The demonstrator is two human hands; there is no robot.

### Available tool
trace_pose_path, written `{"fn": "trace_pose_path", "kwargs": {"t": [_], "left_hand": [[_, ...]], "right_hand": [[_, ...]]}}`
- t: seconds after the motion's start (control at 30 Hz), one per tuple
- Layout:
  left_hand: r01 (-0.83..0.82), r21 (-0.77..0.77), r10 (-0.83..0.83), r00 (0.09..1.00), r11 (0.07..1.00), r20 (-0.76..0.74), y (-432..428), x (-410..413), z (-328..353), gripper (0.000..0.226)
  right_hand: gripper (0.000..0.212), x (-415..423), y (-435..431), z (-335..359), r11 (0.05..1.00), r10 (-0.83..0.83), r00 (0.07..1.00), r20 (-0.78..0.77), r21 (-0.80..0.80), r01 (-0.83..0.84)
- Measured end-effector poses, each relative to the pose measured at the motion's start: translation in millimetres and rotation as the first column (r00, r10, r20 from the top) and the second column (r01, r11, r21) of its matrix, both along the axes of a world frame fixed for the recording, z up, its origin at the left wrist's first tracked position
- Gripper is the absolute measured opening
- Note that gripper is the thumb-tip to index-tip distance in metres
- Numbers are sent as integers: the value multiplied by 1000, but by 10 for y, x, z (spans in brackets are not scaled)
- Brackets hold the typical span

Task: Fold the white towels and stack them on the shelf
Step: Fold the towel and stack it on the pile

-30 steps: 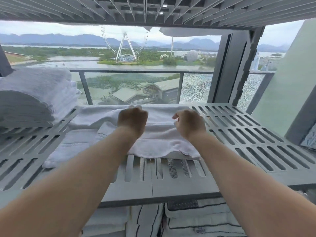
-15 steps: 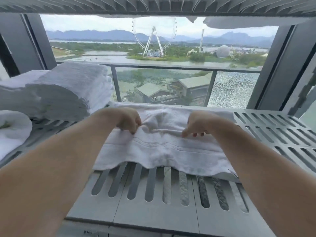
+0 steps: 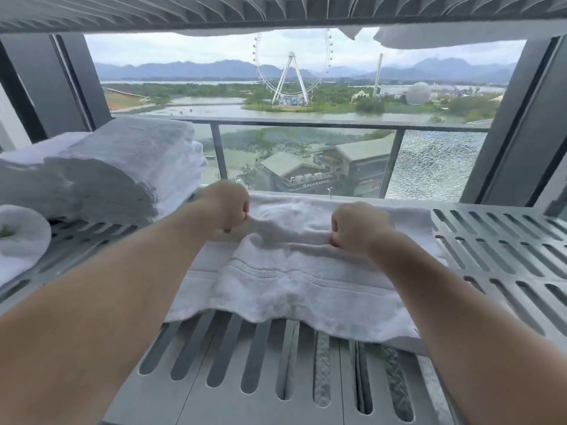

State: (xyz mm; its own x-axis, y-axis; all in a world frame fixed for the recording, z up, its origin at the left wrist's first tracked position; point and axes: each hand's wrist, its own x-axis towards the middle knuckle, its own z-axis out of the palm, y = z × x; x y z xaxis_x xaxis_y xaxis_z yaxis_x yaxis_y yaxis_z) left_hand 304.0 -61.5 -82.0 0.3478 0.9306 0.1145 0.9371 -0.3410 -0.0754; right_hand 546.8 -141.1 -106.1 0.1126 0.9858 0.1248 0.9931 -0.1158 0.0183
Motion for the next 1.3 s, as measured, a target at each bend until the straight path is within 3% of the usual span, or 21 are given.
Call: {"fn": "trace_pose_path", "kwargs": {"t": [0.1,0.17,0.23,0.27,0.33,0.37,0.43,0.57,0.63,0.8,0.93,1.1,1.2,1.3], "left_hand": [[-98,66,69,932,993,356,118,66,45,24],[-144,137,72,901,980,428,225,153,123,22],[-157,233,41,899,960,436,355,316,193,19],[-123,236,13,907,964,421,410,415,191,31],[-1,126,-42,940,992,340,446,601,87,73],[32,78,-54,948,996,314,459,675,0,81],[56,5,-55,959,998,277,501,736,-217,76],[36,-166,9,965,985,261,555,653,-520,58],[55,-190,-4,966,980,259,565,612,-596,55],[94,-155,-47,958,983,283,524,534,-632,53],[110,-20,-100,954,994,284,405,444,-616,44],[188,44,-192,925,981,327,171,329,-580,38],[235,30,-233,923,971,306,35,250,-588,26],[150,-127,-131,981,980,141,-115,175,-582,40]], "right_hand": [[26,-33,58,44,981,-162,987,-14,107,163],[30,-20,172,140,939,-285,956,-64,180,292],[35,10,329,231,913,-283,949,-141,263,312],[42,48,414,242,924,-233,955,-185,265,277],[68,158,536,172,978,-132,959,-251,128,168],[79,221,568,106,991,-100,959,-267,54,119],[82,365,580,-68,997,-66,972,-225,18,72],[40,595,553,-331,993,-87,976,-198,63,101],[33,614,531,-382,993,-101,970,-222,39,112],[44,569,474,-457,995,-87,989,-124,40,92],[33,341,359,-361,959,-61,997,-56,275,74],[26,-241,160,-259,897,183,980,-81,422,-132],[24,-425,2,-314,914,261,955,-143,355,-197],[30,-438,-146,-388,970,225,954,-198,133,-201]]}}
